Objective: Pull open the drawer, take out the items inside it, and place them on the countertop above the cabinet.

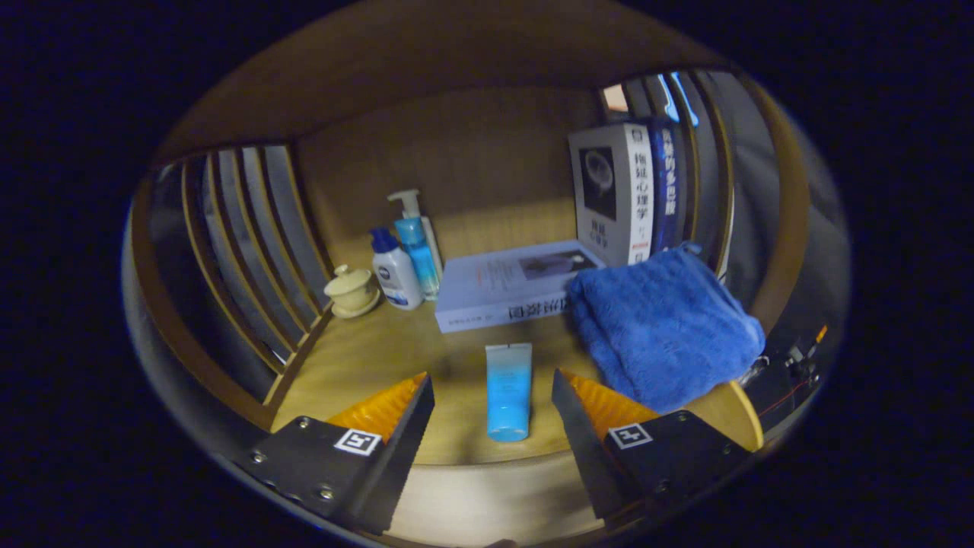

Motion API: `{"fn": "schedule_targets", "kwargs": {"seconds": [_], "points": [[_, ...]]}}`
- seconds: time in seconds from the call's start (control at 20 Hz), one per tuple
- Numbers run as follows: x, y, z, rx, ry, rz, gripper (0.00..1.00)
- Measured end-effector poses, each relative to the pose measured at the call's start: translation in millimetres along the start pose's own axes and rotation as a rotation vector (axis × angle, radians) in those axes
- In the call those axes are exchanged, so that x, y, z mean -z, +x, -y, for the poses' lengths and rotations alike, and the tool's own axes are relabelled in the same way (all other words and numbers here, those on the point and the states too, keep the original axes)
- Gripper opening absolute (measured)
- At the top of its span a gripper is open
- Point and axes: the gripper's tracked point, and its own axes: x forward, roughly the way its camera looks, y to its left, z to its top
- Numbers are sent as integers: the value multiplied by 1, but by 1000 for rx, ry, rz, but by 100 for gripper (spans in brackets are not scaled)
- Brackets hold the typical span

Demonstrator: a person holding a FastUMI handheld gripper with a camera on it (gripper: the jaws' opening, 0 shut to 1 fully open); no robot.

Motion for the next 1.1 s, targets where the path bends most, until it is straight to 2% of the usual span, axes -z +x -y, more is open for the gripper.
{"fn": "schedule_targets", "kwargs": {"seconds": [0.25,0.5,0.65,0.85,1.0,1.1], "points": [[-42,-56,3,1,-84,216,93],[-60,-134,3,19,-132,465,93],[-46,-173,12,56,-131,520,93],[-22,-215,15,65,-135,624,93],[14,-228,16,76,-169,594,92],[42,-232,9,31,-177,569,93]]}}
